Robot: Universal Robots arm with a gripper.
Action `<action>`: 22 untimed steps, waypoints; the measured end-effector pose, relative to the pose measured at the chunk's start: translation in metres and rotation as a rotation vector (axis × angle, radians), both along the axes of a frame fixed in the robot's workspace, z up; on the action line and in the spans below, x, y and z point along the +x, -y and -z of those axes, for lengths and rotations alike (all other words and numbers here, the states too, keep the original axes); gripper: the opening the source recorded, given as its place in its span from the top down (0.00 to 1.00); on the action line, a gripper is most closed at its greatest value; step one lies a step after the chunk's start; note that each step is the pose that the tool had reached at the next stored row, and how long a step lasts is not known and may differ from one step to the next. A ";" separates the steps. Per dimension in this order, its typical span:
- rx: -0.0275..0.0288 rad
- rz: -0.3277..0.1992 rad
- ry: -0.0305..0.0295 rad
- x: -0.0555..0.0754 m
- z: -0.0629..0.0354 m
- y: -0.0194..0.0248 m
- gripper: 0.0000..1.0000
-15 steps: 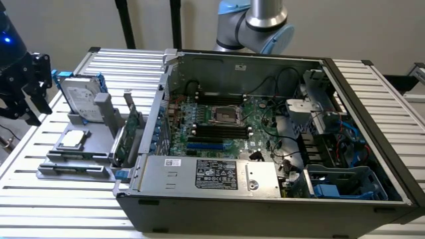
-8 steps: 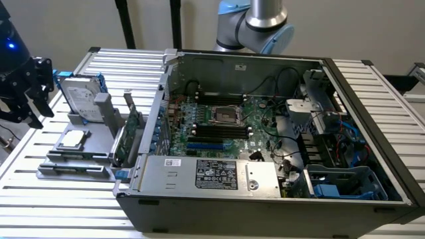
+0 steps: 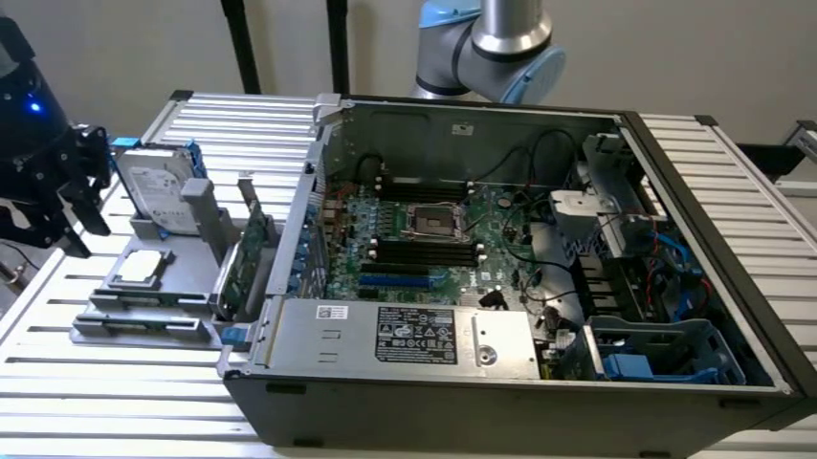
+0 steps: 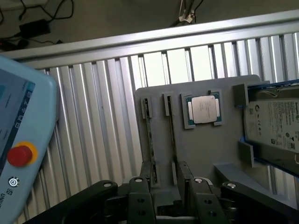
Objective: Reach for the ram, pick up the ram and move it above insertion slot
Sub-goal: 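Pick up the ram and move it above insertion slot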
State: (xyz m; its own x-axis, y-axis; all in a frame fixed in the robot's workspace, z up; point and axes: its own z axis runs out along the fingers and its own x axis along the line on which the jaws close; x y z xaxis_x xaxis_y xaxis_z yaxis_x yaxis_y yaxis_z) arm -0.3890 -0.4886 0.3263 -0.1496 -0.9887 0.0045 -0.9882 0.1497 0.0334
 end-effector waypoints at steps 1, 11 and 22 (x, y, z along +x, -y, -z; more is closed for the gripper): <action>-0.0004 -0.001 -0.0001 0.000 0.0017 0.0000 0.64; -0.0022 -0.007 -0.0001 0.000 0.0199 0.0007 0.64; -0.0032 -0.015 0.0001 0.000 0.0400 0.0024 0.64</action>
